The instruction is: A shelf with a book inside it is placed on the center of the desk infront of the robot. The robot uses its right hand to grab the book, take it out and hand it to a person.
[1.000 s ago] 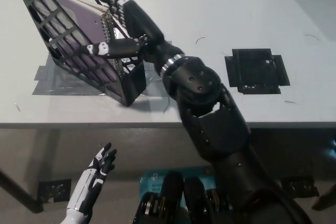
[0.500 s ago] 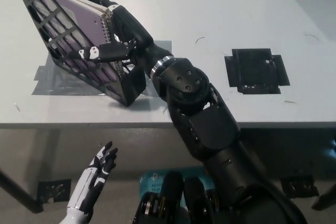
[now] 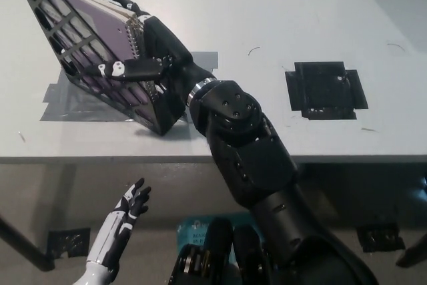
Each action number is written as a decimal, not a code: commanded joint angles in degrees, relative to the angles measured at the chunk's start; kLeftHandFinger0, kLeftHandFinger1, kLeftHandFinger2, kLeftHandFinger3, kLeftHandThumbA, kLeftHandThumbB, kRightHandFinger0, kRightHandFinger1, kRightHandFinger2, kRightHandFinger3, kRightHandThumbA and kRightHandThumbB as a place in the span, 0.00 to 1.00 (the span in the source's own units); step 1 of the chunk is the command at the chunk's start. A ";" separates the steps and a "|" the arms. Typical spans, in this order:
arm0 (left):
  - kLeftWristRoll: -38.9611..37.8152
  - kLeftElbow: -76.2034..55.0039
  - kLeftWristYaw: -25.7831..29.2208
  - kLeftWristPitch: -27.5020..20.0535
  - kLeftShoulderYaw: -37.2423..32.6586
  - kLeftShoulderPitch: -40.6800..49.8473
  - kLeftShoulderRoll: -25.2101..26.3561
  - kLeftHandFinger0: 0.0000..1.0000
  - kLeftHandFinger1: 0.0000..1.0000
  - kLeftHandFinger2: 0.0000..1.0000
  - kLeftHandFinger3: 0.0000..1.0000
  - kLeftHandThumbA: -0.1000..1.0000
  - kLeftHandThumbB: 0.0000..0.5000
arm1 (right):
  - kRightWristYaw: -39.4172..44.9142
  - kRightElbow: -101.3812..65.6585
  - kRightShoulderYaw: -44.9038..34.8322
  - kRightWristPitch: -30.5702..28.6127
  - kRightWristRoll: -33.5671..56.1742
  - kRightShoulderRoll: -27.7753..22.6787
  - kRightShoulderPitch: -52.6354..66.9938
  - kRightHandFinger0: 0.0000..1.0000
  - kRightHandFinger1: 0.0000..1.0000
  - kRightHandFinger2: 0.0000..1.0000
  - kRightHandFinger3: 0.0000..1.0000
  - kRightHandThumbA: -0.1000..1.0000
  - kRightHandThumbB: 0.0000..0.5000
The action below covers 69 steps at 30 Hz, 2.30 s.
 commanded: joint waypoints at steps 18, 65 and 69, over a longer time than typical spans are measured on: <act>2.79 -1.35 -0.17 -1.48 -0.32 -2.25 0.73 1.00 1.00 1.00 1.00 0.98 0.48 | 2.79 6.60 -0.40 -5.71 1.59 0.95 -6.43 1.00 1.00 1.00 1.00 1.00 0.62; 2.28 0.15 -1.44 -3.59 -0.67 -3.87 1.88 1.00 1.00 1.00 1.00 1.00 0.40 | -10.32 -16.33 -16.00 1.89 14.37 6.10 -8.93 0.00 0.00 0.00 0.00 1.00 0.11; 2.65 0.65 -1.19 -4.43 -0.67 -3.90 2.03 1.00 1.00 1.00 1.00 1.00 0.43 | -14.43 -23.92 -16.40 4.07 19.69 6.16 -9.19 0.00 0.00 0.00 0.00 1.00 0.15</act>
